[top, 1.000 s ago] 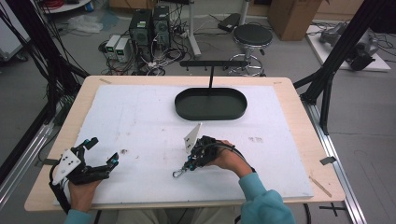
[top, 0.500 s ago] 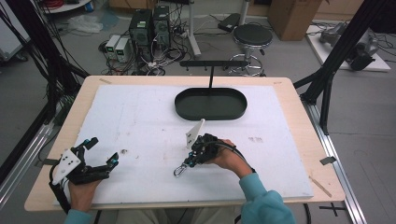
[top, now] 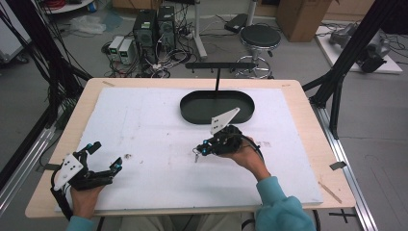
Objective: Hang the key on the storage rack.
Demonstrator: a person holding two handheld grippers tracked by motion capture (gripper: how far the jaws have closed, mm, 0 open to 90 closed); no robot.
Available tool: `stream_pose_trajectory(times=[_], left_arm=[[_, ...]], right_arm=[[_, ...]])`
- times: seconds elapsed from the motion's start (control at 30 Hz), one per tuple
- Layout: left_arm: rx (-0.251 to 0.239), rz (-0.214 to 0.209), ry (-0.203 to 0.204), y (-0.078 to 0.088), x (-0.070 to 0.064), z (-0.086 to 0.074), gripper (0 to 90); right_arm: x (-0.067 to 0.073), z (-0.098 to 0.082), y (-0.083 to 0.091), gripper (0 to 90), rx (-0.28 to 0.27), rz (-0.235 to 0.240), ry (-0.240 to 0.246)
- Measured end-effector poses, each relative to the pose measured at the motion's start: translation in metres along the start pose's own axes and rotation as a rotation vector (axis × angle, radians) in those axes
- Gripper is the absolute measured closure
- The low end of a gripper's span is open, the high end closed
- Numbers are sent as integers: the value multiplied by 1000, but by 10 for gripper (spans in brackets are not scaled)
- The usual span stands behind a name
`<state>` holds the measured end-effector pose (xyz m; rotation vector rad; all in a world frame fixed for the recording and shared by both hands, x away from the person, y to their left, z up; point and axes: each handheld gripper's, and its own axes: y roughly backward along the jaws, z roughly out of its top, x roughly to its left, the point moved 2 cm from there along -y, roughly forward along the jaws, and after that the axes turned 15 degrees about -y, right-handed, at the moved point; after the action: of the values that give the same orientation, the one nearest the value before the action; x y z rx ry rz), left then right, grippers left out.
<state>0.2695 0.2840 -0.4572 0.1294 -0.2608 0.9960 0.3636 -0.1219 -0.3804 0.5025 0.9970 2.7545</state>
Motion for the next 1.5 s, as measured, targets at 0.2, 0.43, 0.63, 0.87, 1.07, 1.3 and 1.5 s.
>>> stream_pose_trajectory(times=[0.2,0.43,0.63,0.87,1.07,1.3,1.5], left_arm=[[0,-1,1,0,0,0,49],[0,-1,0,0,0,0,48],[-1,0,1,0,0,0,49],[0,-1,2,0,0,0,48],[0,-1,4,0,0,0,49],[-4,2,6,0,1,0,48],[-4,3,7,0,0,0,49]], right_arm=[[-6,5,26,888,-120,-42,-49],[-16,13,53,888,-207,-102,-84],[-20,20,65,888,-224,-131,-87],[-27,26,77,888,-243,-172,-116],[-39,34,91,888,-252,-210,-143],[-54,50,111,888,-256,-256,-154],[-65,63,125,888,-257,-290,-164]])
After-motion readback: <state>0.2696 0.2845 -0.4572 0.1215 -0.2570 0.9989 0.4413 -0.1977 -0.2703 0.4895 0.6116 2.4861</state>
